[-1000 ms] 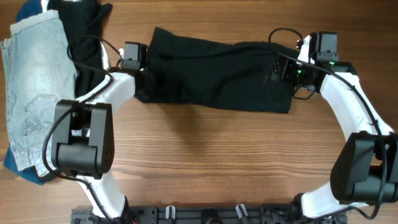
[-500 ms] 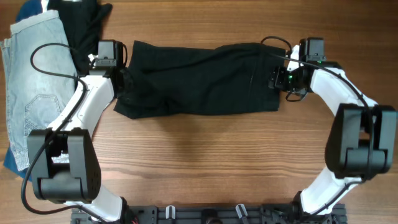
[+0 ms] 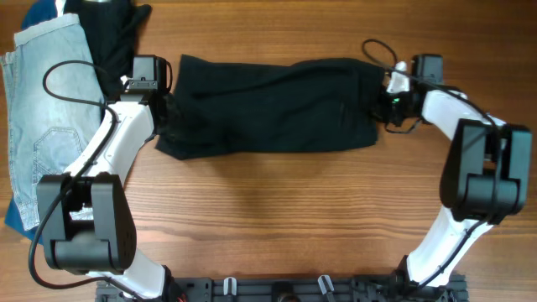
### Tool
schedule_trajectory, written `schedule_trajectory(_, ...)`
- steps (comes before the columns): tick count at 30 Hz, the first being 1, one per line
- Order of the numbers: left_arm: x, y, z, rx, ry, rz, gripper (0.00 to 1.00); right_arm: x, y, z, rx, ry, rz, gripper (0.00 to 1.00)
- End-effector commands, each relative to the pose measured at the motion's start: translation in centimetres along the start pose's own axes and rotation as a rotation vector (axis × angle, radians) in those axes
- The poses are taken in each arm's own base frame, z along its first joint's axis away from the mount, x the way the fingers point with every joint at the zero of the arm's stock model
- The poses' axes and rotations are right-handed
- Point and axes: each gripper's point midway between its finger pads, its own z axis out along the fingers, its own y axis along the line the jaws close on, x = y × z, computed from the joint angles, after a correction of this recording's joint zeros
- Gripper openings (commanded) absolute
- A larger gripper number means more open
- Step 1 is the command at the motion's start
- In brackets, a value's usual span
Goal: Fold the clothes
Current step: 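Lift the folded shorts' right end with the right gripper and fold leftward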
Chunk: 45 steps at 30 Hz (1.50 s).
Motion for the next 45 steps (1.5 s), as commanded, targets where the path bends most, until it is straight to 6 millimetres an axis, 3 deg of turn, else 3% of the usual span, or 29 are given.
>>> schedule_trajectory(1, 0.8, -1.6, -0.6, 0.100, 0.045, -0.004, 0.65, -4.5, -1.6, -6.8, 0.001, -0.104, -0.052, 0.04)
schedule_trajectory(4, 2.1, -5.1, -1.8, 0.299, 0.142, -0.002, 0.63, -6.0, -1.1, -12.3, 0.073, -0.098, -0.146, 0.04)
schedule_trajectory(5, 2.4, -6.3, -2.3, 0.372, 0.166, 0.001, 0.54, -6.2, -0.6, -13.2, 0.089, -0.090, -0.168, 0.04)
schedule_trajectory(6, 2.6, -8.0, -3.1, 0.471, 0.193, 0.007, 0.23, -6.4, 0.7, -14.2, 0.091, -0.079, -0.197, 0.04)
schedule_trajectory(8, 2.4, -10.5, -4.3, 0.596, 0.186, 0.037, 0.05, -6.5, 2.3, -14.6, 0.084, -0.077, -0.224, 0.04)
schedule_trajectory(11, 2.2, -13.8, -5.1, 0.692, 0.129, 0.104, 0.04, -5.4, 4.5, -13.1, 0.077, -0.034, -0.272, 0.05)
schedule_trajectory(13, 3.5, -17.2, -4.6, 0.793, 0.147, 0.164, 0.04, -5.2, 6.0, -12.2, 0.079, -0.028, -0.311, 0.04)
schedule_trajectory(14, 4.2, -18.4, -3.3, 0.798, 0.149, 0.189, 0.04, -5.3, 6.7, -12.2, 0.076, -0.035, -0.324, 0.04)
schedule_trajectory(18, 4.5, -18.2, -0.4, 0.744, 0.152, 0.178, 0.04, -5.9, 7.4, -14.0, 0.105, -0.046, -0.357, 0.04)
schedule_trajectory(21, 5.9, -17.6, 2.7, 0.693, 0.203, 0.166, 0.04, -7.6, 8.8, -18.1, 0.186, -0.105, -0.415, 0.04)
schedule_trajectory(23, 6.0, -17.7, 3.4, 0.690, 0.215, 0.133, 0.04, -8.0, 9.6, -19.5, 0.192, -0.128, -0.436, 0.04)
schedule_trajectory(26, 6.6, -19.3, 2.8, 0.707, 0.206, 0.132, 0.04, -7.5, 9.3, -19.3, 0.204, -0.102, -0.440, 0.04)
schedule_trajectory(31, 7.2, -20.9, 2.5, 0.698, 0.159, 0.154, 0.04, -6.7, 11.4, -18.0, 0.182, -0.082, -0.489, 0.04)
schedule_trajectory(36, 7.5, -20.1, 3.6, 0.641, 0.160, 0.146, 0.04, -5.3, 15.6, -15.2, 0.151, -0.068, -0.545, 0.04)
schedule_trajectory(41, 7.7, -19.9, 4.0, 0.627, 0.167, 0.145, 0.04, -2.9, 21.3, -8.9, 0.103, -0.086, -0.541, 0.04)
schedule_trajectory(45, 7.8, -19.8, 4.1, 0.620, 0.173, 0.144, 0.04, -0.8, 23.4, -2.9, 0.112, -0.048, -0.519, 0.04)
